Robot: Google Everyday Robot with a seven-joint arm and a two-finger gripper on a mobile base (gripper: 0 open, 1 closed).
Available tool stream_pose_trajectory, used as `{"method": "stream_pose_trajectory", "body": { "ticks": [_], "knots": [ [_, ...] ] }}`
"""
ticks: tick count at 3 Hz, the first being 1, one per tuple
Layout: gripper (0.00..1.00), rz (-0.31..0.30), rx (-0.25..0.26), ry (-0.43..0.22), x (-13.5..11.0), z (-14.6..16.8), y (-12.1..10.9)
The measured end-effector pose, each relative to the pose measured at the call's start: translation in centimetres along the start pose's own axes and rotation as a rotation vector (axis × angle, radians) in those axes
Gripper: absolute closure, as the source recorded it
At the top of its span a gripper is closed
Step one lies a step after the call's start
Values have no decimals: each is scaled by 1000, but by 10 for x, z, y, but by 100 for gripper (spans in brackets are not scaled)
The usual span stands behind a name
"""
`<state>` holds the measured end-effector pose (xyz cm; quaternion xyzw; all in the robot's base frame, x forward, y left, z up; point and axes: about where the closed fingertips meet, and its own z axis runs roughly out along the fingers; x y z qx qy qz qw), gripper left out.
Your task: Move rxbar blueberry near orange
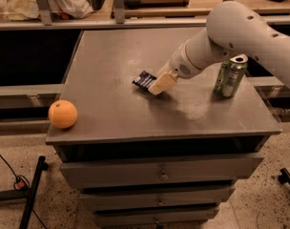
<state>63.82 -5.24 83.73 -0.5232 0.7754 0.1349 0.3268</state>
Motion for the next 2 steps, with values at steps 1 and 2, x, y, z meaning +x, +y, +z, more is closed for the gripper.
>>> {"method": "stream_pose_trajectory", "body": {
  "ticks": [1,2],
  "knots": [
    [100,-32,22,-100,-22,-29,4],
    [100,-75,29,-104,-38,-46,10]
  ]
}}
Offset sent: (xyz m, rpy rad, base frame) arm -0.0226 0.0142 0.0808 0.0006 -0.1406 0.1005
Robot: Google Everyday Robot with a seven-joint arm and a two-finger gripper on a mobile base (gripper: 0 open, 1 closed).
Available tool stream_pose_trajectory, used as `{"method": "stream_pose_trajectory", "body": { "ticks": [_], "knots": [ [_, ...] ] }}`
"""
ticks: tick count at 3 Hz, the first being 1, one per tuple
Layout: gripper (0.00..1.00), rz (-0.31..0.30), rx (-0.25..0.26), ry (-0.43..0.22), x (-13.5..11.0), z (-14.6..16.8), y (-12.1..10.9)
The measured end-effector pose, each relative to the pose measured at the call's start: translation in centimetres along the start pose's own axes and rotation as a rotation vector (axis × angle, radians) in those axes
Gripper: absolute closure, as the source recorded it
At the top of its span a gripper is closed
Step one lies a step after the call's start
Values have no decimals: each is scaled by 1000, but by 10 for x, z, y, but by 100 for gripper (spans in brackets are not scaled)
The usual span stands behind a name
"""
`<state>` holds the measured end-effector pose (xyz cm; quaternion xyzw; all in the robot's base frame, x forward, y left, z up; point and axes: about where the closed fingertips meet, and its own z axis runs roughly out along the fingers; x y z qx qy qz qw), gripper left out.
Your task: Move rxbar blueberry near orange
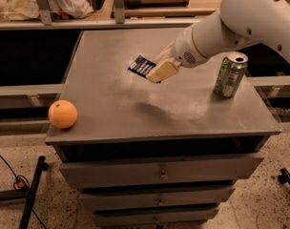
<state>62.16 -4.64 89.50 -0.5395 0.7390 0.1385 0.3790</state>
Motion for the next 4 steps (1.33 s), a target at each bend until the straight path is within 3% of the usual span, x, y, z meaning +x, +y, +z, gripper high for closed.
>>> {"method": "stream_pose_trajectory", "body": {
  "ticks": [1,2,4],
  "knots": [
    [100,-91,-67,53,-11,14,12],
    [100,-174,-165,89,-18,36,28],
    [100,-303,-338,54,-34,58,58]
  ]
}}
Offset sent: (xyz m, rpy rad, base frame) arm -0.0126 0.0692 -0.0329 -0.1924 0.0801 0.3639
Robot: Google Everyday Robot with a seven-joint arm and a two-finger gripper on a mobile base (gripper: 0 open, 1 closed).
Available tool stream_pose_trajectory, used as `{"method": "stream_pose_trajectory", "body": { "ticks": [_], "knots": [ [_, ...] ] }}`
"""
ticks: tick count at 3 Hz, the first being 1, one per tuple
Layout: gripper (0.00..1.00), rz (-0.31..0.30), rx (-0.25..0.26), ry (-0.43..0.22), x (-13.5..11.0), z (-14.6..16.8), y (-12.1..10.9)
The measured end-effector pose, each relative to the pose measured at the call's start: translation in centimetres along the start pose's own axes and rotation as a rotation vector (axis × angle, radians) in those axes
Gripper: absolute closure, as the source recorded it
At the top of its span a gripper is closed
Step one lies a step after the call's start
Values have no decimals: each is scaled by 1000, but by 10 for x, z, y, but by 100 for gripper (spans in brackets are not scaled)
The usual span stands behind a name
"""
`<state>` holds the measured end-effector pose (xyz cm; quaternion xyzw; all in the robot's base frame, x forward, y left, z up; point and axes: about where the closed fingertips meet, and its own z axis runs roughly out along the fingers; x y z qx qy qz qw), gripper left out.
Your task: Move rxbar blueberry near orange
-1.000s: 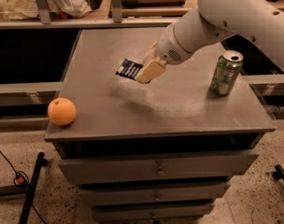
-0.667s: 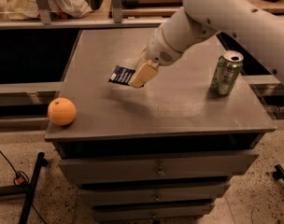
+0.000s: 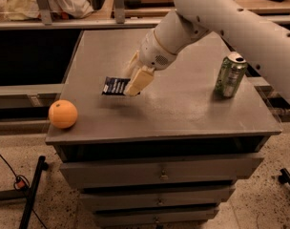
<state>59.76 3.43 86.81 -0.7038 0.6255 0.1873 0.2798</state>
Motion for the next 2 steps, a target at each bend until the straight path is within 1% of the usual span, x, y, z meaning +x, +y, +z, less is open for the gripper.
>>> {"method": "stream_pose_trajectory", "body": {
  "ticks": [1,2],
  "knots": [
    [100,-82,-39,-27,-16,7,13],
    [100,-138,-58,-29,-26,16,24]
  ]
}}
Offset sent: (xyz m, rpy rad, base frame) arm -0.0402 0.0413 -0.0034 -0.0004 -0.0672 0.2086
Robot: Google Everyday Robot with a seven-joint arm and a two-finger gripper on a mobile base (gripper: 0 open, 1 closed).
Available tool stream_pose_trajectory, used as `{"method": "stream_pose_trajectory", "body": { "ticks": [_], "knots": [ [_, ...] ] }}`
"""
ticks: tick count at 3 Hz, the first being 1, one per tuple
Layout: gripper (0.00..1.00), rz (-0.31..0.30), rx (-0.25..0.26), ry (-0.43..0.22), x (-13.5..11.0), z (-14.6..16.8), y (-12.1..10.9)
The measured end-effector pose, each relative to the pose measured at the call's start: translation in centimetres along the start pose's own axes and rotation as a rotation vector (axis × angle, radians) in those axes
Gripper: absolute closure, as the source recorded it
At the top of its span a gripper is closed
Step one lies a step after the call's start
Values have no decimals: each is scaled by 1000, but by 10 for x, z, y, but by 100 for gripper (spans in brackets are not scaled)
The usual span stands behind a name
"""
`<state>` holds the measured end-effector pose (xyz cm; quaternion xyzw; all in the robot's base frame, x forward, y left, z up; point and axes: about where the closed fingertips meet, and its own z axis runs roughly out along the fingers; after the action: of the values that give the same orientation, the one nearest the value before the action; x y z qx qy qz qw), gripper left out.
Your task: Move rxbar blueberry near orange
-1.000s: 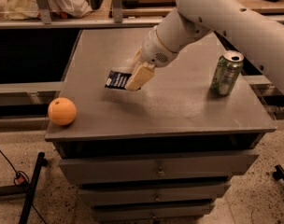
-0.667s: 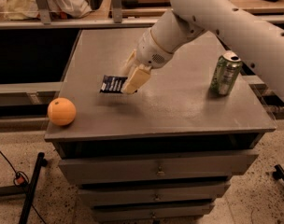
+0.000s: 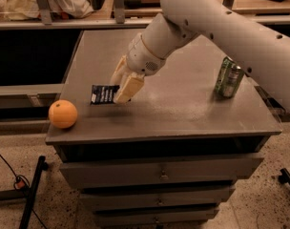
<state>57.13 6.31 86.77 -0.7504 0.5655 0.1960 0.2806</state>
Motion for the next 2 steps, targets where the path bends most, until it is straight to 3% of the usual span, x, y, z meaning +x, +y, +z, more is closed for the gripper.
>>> {"method": "stream_pose_trajectory", "body": {
  "ticks": [1,2],
  "knots": [
    [100,-23,-16,-2,-5,10,8],
    [82,-22,-16,6,-6,16,13]
  ]
}}
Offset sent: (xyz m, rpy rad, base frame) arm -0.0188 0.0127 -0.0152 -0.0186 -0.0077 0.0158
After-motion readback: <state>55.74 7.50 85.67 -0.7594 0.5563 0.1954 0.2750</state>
